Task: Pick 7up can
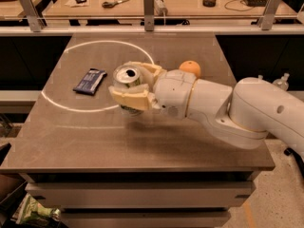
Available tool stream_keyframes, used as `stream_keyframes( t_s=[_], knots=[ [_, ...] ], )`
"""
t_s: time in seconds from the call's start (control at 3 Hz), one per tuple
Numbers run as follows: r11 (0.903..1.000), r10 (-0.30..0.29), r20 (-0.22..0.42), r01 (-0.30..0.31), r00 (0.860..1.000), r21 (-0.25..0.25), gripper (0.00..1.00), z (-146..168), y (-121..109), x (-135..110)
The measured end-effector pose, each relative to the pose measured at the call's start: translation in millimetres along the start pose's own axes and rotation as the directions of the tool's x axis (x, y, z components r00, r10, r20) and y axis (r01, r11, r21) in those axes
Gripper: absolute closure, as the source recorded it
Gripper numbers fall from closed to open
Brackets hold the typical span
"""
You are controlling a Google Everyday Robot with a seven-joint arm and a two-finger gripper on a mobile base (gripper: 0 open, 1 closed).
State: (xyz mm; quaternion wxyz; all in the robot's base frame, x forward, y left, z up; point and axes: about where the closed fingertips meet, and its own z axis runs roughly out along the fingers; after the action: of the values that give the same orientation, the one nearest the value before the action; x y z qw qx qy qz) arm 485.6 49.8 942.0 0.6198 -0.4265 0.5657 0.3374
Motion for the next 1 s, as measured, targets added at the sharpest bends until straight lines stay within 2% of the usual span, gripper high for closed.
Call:
stream_keyframes(
  t_s=[0.33, 0.67, 1.0],
  knots=[
    [0.9988, -0.038, 0.031, 0.037, 0.999, 0.031, 1.0, -0.8, -28.4, -14.9],
    [0.9947, -0.076, 0.037, 0.073, 0.996, 0.072, 1.0, -11.9, -42.4, -32.1],
    [0.9795, -0.15, 0.007, 0.148, 0.989, 0.137, 1.0, -42.8, -54.0, -70.7]
  ],
)
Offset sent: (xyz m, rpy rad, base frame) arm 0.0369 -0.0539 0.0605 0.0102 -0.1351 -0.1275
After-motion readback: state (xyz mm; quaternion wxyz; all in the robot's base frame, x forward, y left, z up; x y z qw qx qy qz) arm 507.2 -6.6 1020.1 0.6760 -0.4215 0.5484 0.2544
